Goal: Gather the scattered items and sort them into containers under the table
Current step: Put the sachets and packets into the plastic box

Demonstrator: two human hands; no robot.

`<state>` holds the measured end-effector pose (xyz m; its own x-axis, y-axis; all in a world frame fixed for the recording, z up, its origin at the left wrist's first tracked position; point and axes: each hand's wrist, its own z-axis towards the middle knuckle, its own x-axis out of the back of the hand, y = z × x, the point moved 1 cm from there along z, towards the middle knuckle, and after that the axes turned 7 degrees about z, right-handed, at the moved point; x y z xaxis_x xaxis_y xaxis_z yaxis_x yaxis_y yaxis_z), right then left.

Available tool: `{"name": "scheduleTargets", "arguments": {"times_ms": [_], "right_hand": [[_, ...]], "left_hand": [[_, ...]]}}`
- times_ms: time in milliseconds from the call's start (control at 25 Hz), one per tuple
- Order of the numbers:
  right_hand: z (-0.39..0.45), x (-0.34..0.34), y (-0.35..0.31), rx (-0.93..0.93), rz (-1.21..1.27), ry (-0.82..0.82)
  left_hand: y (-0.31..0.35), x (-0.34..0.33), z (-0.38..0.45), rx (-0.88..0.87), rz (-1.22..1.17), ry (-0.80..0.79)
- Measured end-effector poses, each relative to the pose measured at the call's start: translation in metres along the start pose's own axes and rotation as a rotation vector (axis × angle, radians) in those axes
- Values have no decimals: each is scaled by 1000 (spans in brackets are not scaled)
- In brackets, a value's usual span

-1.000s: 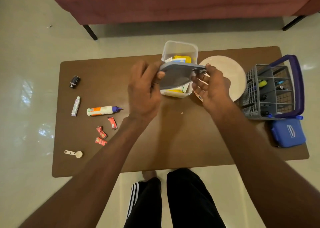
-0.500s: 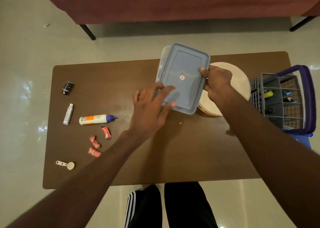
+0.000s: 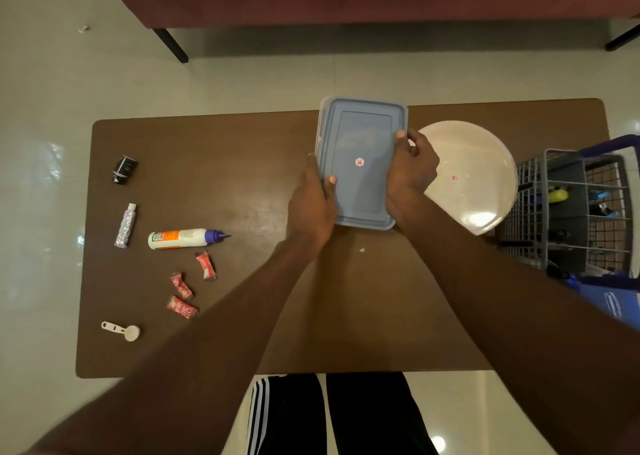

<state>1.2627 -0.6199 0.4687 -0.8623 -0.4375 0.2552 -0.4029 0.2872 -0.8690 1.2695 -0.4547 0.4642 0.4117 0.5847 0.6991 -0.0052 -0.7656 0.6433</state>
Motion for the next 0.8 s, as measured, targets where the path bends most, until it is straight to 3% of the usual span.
{"name": "scheduleTargets", "arguments": {"times_ms": [240, 440, 640, 800], "right_hand": [[-37, 9, 31, 116, -138, -56], [-28, 6, 26, 195, -333, -149], [-3, -6, 8, 244, -284, -382], [10, -20, -11, 95, -164, -489]], "left_hand": [[-31, 7, -43, 87, -6, 125], [-20, 9, -28, 109, 30, 112], [-9, 7, -3, 122, 32, 137], [3, 4, 46, 238, -101, 236]]}}
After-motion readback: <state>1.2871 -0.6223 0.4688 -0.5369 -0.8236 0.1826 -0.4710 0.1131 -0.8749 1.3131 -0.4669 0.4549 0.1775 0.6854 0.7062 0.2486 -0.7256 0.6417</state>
